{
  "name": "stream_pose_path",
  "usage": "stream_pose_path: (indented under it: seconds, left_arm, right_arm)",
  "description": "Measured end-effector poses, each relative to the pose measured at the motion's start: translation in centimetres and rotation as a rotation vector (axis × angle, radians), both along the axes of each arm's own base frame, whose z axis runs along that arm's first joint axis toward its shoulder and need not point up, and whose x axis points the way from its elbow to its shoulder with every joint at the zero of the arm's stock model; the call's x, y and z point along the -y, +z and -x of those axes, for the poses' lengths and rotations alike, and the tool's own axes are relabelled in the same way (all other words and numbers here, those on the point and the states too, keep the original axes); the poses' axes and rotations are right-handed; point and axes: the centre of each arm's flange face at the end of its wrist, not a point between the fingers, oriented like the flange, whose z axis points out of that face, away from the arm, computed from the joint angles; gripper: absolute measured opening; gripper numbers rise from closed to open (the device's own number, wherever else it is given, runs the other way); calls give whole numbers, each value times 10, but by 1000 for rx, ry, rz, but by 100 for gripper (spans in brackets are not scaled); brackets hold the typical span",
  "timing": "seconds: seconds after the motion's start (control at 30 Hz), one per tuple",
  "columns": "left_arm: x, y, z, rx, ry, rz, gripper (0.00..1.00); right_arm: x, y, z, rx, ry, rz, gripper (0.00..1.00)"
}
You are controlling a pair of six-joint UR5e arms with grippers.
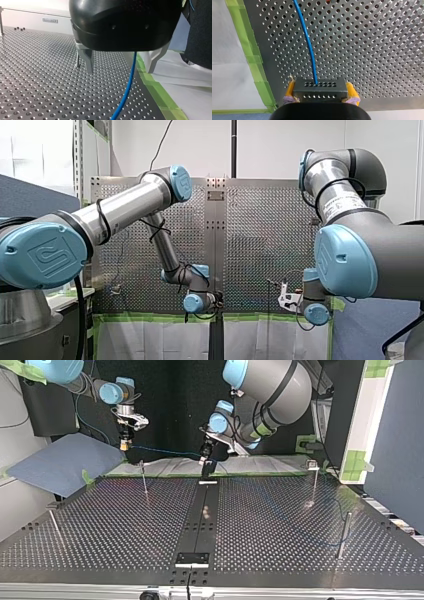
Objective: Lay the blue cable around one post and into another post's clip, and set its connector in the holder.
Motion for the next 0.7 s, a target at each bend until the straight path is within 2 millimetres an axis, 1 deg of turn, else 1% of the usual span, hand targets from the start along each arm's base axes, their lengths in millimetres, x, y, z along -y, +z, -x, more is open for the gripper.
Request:
stream_pose_path:
  seconds: [0.47,0.5,0.53,0.57,0.63,0.67,0.7]
  left_arm:
    - [3,1,1,1,-13,2,100]
    - [3,1,1,1,-15,2,85]
    - [3,1,1,1,-16,3,80]
    - [4,0,2,1,-19,3,80]
    - [5,1,2,2,-25,4,72]
    - [6,1,3,2,-30,5,72]
    - [6,1,3,2,-32,5,69]
  right_arm:
    - [0,0,0,0,0,0,0]
    - [0,0,0,0,0,0,0]
    - [0,0,0,0,0,0,0]
    - [0,0,0,0,0,0,0]
    - [0,0,0,0,-1,0,0]
    - [0,0,0,0,-1,-1,0]
    - [0,0,0,0,-1,-1,0]
